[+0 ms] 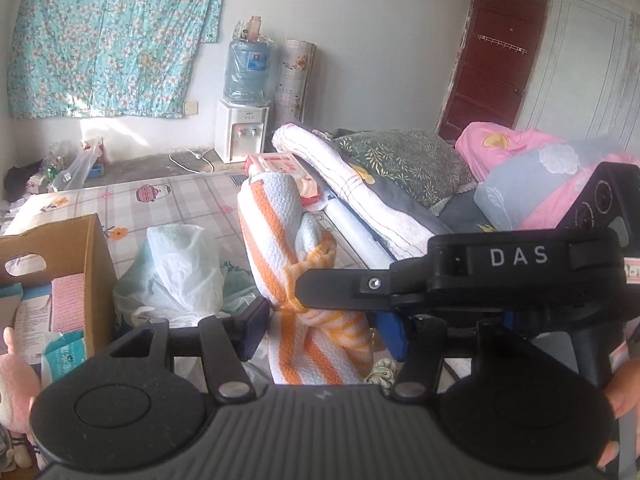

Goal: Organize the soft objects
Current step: 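Carry the striped towel with the right tool over the box, then lower the striped towel into the box and open the right tool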

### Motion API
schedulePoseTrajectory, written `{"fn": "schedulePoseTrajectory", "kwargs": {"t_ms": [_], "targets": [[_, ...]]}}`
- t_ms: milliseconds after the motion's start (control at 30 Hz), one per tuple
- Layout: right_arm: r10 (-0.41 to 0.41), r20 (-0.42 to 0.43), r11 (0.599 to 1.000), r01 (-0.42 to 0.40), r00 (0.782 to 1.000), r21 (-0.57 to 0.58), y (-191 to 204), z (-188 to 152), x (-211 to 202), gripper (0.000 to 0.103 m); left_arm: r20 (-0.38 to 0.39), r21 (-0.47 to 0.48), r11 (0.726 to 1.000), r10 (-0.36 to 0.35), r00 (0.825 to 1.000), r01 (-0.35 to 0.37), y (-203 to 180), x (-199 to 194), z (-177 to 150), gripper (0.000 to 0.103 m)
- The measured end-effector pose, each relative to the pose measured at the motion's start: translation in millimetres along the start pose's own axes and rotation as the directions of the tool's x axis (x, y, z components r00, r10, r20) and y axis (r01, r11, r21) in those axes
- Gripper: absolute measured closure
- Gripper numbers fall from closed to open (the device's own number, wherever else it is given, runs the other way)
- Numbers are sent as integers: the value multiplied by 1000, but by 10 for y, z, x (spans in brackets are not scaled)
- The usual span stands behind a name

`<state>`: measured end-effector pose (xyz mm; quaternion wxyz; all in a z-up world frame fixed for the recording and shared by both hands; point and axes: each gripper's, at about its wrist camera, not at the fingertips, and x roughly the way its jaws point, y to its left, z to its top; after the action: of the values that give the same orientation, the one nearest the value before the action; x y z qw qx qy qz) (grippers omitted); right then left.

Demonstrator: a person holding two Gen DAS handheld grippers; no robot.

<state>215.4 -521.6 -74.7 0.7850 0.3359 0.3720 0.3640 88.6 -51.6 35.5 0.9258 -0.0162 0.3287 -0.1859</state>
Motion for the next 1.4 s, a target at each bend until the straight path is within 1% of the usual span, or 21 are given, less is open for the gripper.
{"fn": "schedulePoseTrajectory", "kwargs": {"t_ms": [167,267,367,467,600,667,733,867,967,1033,1067,1100,1133,1200,1267,1333,1400], "targets": [[68,-39,997,-69,997,-40,496,-137,226,63,52,-48,998,45,998,-43,324,-489,-29,42],[117,-90,991,-121,989,-48,783,-272,438,63,67,-74,995,76,995,-71,611,-815,-92,41],[154,-160,985,-163,975,-51,1056,-434,724,63,62,-117,988,108,992,-100,937,-1090,-179,41],[173,-242,981,-190,955,-48,1290,-628,1072,63,39,-175,977,131,991,-123,1280,-1306,-294,41],[174,-346,979,-201,922,-43,1506,-896,1539,63,-23,-272,950,155,988,-155,1756,-1492,-506,41],[161,-391,981,-190,906,-36,1554,-1013,1762,62,-66,-317,932,163,984,-175,1992,-1540,-643,41],[149,-438,984,-176,887,-20,1542,-1138,1982,62,-105,-338,920,172,980,-198,2182,-1555,-751,41],[107,-512,990,-138,852,-22,1501,-1335,2340,62,-182,-352,905,185,966,-239,2452,-1524,-956,41],[71,-548,993,-112,834,-42,1486,-1468,2553,62,-241,-341,898,203,949,-279,2613,-1485,-1104,41],[46,-570,993,-97,820,-59,1470,-1530,2694,62,-273,-320,892,235,933,-319,2675,-1438,-1142,41],[40,-580,994,-92,814,-62,1463,-1550,2739,62,-290,-303,889,258,922,-344,2691,-1431,-1188,39],[32,-591,994,-86,806,-63,1446,-1563,2796,62,-302,-293,886,270,914,-358,2717,-1417,-1199,39],[24,-601,995,-79,799,-65,1436,-1576,2839,62,-310,-290,885,273,911,-364,2735,-1421,-1218,39],[15,-611,995,-69,791,-65,1411,-1600,2910,62,-316,-294,885,268,910,-362,2759,-1435,-1242,39],[13,-615,996,-62,789,-60,1392,-1607,2930,62,-318,-301,882,267,910,-363,2785,-1454,-1266,38],[12,-613,997,-55,790,-52,1386,-1602,2930,62,-313,-306,879,270,911,-366,2785,-1486,-1276,38],[10,-606,998,-49,795,-48,1369,-1579,2926,62,-305,-319,875,269,914,-364,2780,-1526,-1283,38]]}}
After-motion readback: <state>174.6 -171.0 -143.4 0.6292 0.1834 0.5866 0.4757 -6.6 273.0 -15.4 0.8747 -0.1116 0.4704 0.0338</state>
